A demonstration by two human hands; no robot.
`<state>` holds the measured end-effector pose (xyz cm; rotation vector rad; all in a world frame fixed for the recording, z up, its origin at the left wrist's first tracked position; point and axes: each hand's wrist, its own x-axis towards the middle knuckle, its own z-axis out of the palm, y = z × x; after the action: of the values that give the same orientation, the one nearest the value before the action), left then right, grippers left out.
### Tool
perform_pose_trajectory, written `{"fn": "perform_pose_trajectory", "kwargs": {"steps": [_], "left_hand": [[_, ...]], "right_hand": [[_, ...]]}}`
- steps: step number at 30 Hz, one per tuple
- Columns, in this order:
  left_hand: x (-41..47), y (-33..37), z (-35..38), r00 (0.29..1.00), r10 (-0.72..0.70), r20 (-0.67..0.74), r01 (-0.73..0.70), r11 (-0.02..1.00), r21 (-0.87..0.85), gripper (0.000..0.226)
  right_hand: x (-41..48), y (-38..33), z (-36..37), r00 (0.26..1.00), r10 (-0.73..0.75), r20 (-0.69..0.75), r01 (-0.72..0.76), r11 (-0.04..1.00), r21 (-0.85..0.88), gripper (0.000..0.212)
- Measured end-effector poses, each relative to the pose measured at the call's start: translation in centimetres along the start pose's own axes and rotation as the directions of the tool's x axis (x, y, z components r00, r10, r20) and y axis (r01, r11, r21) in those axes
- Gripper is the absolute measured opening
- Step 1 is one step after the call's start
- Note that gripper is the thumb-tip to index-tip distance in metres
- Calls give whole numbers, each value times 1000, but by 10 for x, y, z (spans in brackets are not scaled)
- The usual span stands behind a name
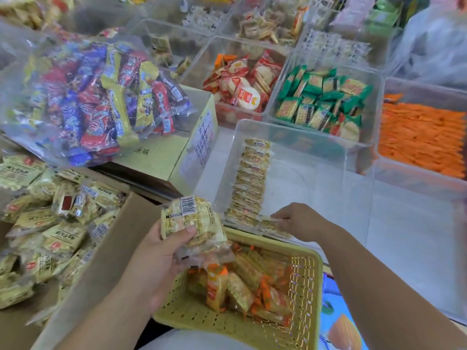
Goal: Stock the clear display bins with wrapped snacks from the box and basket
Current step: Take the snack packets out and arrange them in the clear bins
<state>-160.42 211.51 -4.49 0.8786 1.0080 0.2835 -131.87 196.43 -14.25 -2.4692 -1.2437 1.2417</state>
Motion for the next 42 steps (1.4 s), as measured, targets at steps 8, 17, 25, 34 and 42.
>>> {"fn": "perform_pose_trajectory", "kwargs": {"steps": [8, 17, 25, 34, 42], "left_hand": [[-2, -3, 2, 999, -21, 30, 22, 999, -41, 54], [-10, 3, 2, 997, -49, 56, 51, 998, -35, 45], [-22, 26, 9, 956, -190, 222, 120, 948, 295, 34], [-20, 24, 18, 973, -225, 59, 182, 895, 408, 54], [-21, 17, -3, 995, -79, 68, 44, 908, 416, 53]], "right_hand": [[1, -1, 8, 985, 25, 169, -40, 996, 81, 63], [-37, -40, -7, 941, 35, -337, 30, 982, 186, 56], [-98, -124, -2, 727, -643, -240, 679, 726, 108, 98], [-100, -115, 8, 861, -228, -454, 497, 563, 660, 46], [-102, -117, 9, 997, 61, -56, 56, 15, 998, 51]]}}
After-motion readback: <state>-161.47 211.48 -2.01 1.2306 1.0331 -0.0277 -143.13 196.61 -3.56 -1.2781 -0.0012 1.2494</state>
